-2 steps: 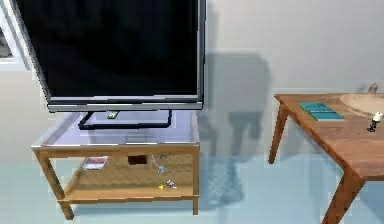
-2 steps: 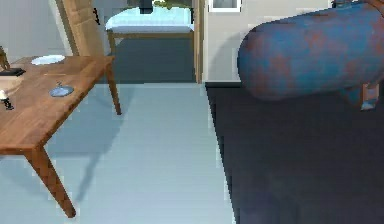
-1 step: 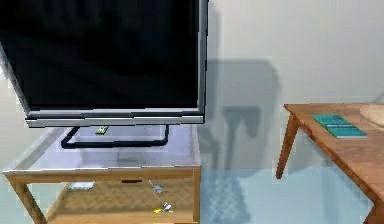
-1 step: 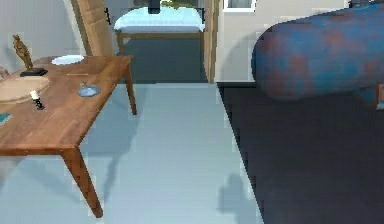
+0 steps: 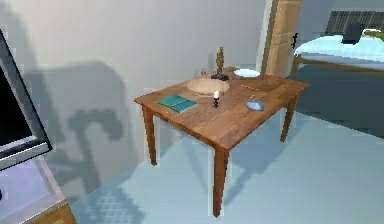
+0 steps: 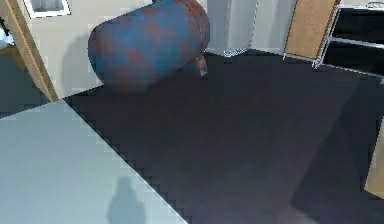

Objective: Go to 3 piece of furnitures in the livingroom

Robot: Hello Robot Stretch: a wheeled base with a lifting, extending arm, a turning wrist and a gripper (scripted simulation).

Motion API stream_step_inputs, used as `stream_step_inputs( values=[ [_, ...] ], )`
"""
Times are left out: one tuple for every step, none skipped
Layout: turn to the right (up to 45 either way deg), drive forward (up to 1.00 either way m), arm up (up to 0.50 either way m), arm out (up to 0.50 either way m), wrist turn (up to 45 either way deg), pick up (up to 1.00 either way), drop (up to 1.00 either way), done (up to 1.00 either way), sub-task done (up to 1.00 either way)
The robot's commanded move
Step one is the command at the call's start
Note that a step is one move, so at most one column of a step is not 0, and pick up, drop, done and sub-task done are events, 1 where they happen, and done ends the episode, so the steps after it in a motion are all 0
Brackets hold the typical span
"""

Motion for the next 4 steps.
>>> stream_step_inputs(
  values=[
    [27.0, 0.00, 0.00, 0.00, 0.0, 0.00, 0.00, 0.00, 0.00],
    [0.0, 0.30, 0.00, 0.00, 0.0, 0.00, 0.00, 0.00, 0.00],
    [-45.0, 0.00, 0.00, 0.00, 0.0, 0.00, 0.00, 0.00, 0.00],
    [-45.0, 0.00, 0.00, 0.00, 0.0, 0.00, 0.00, 0.00, 0.00]
  ],
)
